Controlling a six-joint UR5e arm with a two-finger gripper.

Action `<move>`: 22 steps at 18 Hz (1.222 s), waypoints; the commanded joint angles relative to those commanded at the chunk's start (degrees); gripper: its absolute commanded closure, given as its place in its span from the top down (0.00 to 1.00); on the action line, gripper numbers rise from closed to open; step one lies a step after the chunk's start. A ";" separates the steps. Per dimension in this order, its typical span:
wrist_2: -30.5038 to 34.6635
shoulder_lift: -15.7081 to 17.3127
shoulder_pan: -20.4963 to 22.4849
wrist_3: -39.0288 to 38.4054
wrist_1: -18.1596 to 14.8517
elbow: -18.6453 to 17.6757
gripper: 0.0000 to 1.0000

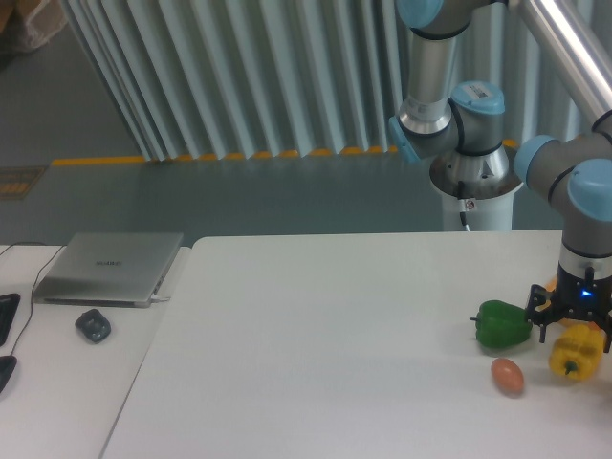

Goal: Place the yellow pepper in a basket
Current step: 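Close the gripper around the yellow pepper's stem end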

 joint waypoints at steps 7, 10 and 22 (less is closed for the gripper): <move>3.24 -1.23 -0.96 0.00 1.93 -1.41 1.00; 3.60 -1.32 -1.14 0.00 1.93 -1.41 0.97; -7.46 4.13 0.43 0.88 1.23 3.85 0.42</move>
